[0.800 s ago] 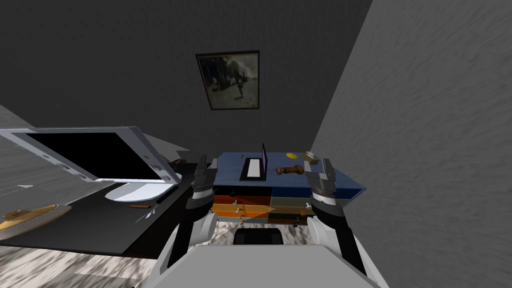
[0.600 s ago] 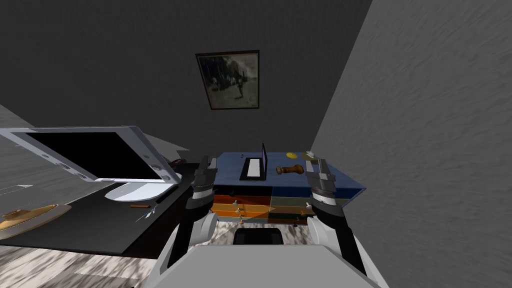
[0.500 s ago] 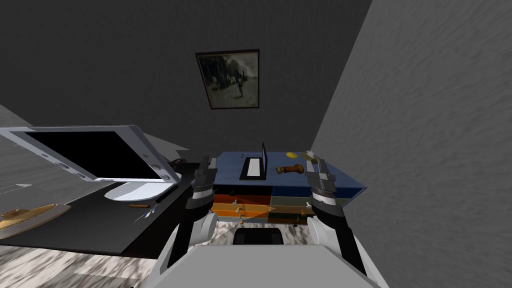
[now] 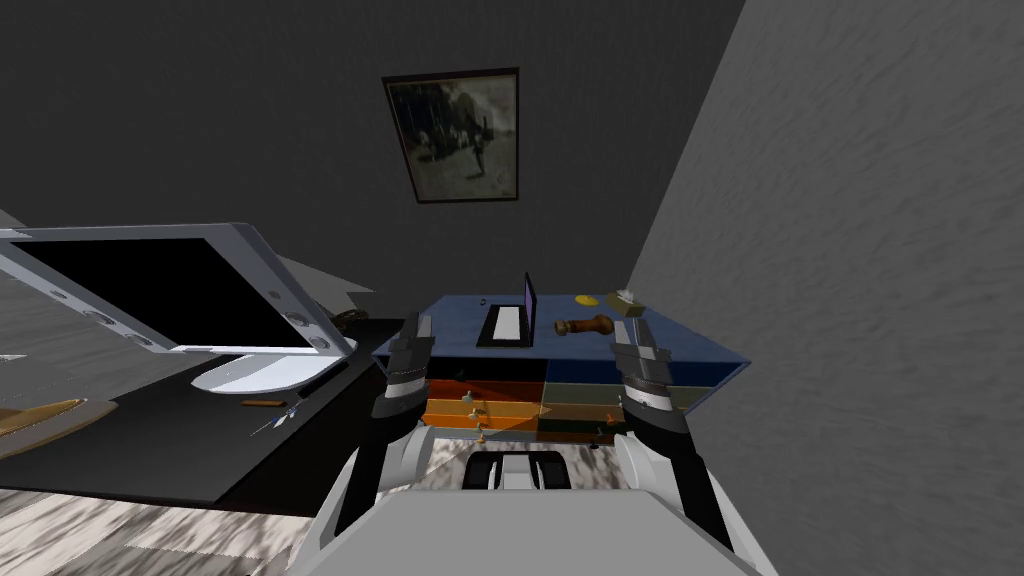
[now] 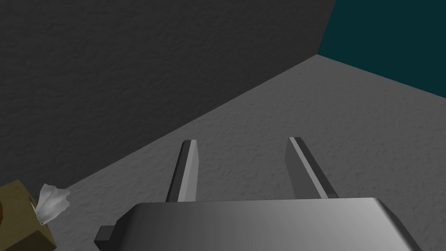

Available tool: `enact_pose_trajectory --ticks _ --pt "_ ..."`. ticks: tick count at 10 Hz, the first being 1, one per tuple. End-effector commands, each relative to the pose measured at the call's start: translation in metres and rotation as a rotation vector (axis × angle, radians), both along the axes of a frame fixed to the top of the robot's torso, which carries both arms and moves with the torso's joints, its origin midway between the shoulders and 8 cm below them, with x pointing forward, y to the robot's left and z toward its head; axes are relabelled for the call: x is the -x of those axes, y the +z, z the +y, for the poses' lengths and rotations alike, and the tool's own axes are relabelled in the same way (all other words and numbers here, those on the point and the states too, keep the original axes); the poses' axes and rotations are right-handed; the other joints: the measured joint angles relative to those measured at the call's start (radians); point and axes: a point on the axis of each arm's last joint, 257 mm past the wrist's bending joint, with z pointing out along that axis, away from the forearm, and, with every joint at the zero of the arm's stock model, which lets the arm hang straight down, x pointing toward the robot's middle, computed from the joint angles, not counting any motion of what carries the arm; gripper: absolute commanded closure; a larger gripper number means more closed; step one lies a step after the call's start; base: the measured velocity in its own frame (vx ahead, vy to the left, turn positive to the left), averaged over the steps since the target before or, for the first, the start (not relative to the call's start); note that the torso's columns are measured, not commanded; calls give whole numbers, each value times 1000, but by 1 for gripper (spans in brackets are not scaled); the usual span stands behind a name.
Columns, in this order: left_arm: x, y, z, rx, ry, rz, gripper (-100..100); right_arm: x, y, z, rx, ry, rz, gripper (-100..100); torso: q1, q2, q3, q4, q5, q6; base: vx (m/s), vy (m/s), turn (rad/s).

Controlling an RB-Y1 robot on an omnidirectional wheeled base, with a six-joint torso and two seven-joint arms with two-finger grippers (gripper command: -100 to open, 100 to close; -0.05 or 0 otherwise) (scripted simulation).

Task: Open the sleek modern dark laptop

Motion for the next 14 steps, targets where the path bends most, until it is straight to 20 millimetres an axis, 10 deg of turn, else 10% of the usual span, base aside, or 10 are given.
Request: enact_pose_trajectory --ticks 1,2,14 --pt "0 0 0 0 0 0 0 0 0 0 0 0 0 0 0 74 -148 74 0 0 0 0 0" --pt "-5 -3 -6 -39 -24 13 -100 0 0 0 0 0 0 0 0 148 -295 148 0 0 0 0 0" --pt "-97 -29 -42 -223 -126 145 -100 0 0 0 0 0 1 0 0 195 -389 195 0 0 -45 -26 5"
